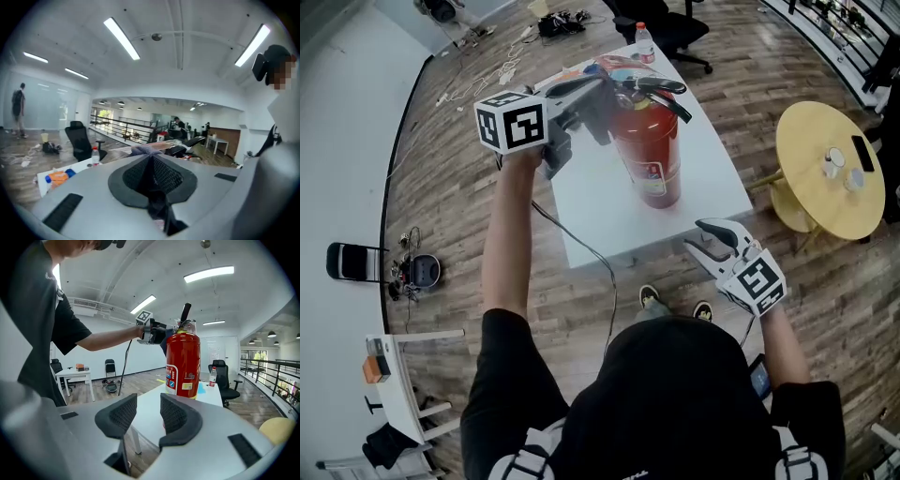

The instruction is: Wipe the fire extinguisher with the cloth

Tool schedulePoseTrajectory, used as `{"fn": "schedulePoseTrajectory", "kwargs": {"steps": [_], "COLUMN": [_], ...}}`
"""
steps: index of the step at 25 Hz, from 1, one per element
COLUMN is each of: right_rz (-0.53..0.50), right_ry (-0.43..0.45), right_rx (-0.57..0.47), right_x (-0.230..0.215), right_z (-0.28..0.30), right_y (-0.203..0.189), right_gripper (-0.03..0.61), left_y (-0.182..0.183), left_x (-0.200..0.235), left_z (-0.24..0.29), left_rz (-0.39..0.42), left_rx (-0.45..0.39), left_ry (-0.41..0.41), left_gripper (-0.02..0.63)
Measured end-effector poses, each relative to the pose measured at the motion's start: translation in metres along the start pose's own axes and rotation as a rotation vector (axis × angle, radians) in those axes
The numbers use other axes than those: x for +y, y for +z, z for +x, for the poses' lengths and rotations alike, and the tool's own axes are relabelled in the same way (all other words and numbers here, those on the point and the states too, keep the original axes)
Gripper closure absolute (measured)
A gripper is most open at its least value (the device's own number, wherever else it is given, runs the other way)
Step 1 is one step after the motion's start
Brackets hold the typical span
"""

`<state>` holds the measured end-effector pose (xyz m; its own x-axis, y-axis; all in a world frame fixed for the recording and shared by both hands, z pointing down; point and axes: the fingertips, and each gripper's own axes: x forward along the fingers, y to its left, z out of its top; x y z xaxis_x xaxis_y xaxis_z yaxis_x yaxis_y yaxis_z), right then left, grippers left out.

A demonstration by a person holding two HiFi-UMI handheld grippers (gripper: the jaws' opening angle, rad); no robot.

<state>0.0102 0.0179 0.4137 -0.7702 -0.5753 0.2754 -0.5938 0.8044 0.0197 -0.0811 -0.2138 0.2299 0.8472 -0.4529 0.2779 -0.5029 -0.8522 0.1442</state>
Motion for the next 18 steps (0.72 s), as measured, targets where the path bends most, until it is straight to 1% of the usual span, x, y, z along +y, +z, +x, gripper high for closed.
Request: {"fn": "schedulePoseTrajectory", "kwargs": {"steps": [1,2,3,4,5,7,9,10,12,14,15,16,18], "right_rz": [-0.004,-0.004,0.000,0.008,0.018,0.036,0.051,0.060,0.085,0.118,0.128,0.129,0.105], "right_ry": [0.003,0.007,0.010,0.013,0.014,0.009,-0.002,-0.011,-0.042,-0.075,-0.088,-0.097,-0.105], "right_rx": [0.000,0.002,0.003,0.003,0.001,-0.013,-0.028,-0.034,-0.044,-0.059,-0.069,-0.079,-0.091], "right_x": [0.002,0.003,0.005,0.006,0.005,0.001,-0.003,-0.005,-0.013,-0.022,-0.026,-0.030,-0.036], "right_z": [-0.003,-0.005,-0.008,-0.011,-0.012,-0.012,-0.014,-0.016,-0.023,-0.033,-0.041,-0.049,-0.067], "right_y": [0.000,-0.001,-0.002,-0.004,-0.005,-0.006,-0.006,-0.006,-0.008,-0.011,-0.011,-0.011,-0.008], "right_gripper": [0.414,0.414,0.414,0.414,0.414,0.414,0.414,0.414,0.414,0.414,0.414,0.414,0.414], "left_y": [-0.010,-0.026,-0.046,-0.067,-0.083,-0.101,-0.113,-0.122,-0.148,-0.178,-0.191,-0.202,-0.214], "left_x": [0.014,0.026,0.033,0.033,0.028,0.020,0.012,0.005,-0.019,-0.053,-0.071,-0.089,-0.120], "left_z": [-0.006,-0.011,-0.013,-0.011,-0.007,-0.003,-0.007,-0.009,-0.007,0.002,0.006,0.008,0.006], "left_rz": [0.006,0.035,0.067,0.080,0.071,0.039,0.039,0.045,0.060,0.061,0.053,0.042,0.016], "left_rx": [0.016,0.057,0.107,0.143,0.150,0.113,0.088,0.091,0.122,0.151,0.148,0.128,0.050], "left_ry": [0.079,0.164,0.225,0.251,0.256,0.289,0.346,0.366,0.365,0.324,0.309,0.306,0.332], "left_gripper": [0.571,0.571,0.571,0.571,0.571,0.571,0.572,0.572,0.572,0.572,0.571,0.572,0.571]}}
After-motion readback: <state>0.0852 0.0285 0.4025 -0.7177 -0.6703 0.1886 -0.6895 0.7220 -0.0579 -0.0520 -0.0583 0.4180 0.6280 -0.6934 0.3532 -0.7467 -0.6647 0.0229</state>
